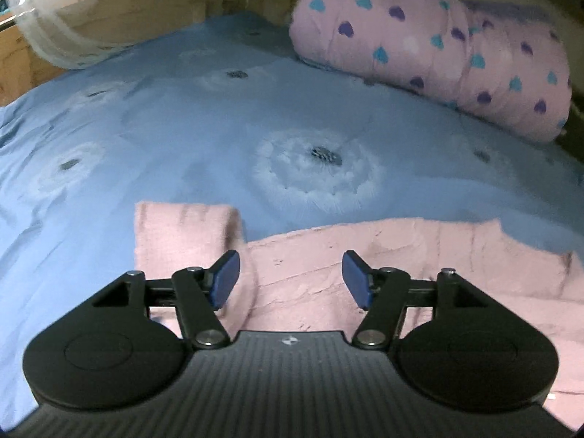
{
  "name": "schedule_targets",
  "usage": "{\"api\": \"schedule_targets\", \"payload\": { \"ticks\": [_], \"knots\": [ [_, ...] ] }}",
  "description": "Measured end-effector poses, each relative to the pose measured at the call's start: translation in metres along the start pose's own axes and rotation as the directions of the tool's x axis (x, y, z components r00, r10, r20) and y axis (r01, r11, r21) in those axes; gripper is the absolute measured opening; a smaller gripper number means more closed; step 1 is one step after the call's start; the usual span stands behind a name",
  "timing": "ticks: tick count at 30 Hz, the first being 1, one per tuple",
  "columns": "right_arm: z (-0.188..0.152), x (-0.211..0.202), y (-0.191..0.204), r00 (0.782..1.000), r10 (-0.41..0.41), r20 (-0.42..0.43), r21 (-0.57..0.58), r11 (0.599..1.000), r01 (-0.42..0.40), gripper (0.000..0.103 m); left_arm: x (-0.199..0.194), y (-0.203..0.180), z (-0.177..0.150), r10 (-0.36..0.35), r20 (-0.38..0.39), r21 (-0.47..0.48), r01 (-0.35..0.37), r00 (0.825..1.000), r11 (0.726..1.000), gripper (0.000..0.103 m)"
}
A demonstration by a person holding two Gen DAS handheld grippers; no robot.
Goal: Fold small clothes
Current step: 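Grasp the cardigan's other side edge with the left tool and lift it, then carry the held side edge over the cardigan body with the left tool and open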
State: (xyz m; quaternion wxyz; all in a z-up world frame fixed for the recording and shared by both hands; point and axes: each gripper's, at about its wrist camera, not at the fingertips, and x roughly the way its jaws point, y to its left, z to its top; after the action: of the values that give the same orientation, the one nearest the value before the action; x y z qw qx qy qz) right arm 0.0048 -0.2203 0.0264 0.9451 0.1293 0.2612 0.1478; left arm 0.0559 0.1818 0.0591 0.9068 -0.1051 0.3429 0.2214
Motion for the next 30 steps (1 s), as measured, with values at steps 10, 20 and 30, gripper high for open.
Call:
{"api": "schedule_targets", "payload": {
  "ticks": [10, 20, 30],
  "knots": [
    [-0.002, 0.007, 0.002, 1.000, 0.002, -0.028, -0.006, 1.000, -0.002, 0.088, 0.067, 0.018, 0.010, 0.230, -0.013, 0.007, -0.230, 0.973, 0.973, 0.067],
    [-0.006, 0.012, 0.008, 0.998, 0.024, -0.061, -0.028, 0.999, -0.026, 0.088, 0.077, 0.080, 0.015, 0.335, -0.001, -0.072, -0.334, 0.942, 0.940, 0.029],
    [-0.008, 0.015, 0.012, 0.998, 0.019, -0.066, -0.037, 0.999, -0.021, 0.088, 0.003, 0.109, 0.034, 0.095, 0.135, -0.254, -0.058, 0.986, 0.965, 0.012]
  ]
}}
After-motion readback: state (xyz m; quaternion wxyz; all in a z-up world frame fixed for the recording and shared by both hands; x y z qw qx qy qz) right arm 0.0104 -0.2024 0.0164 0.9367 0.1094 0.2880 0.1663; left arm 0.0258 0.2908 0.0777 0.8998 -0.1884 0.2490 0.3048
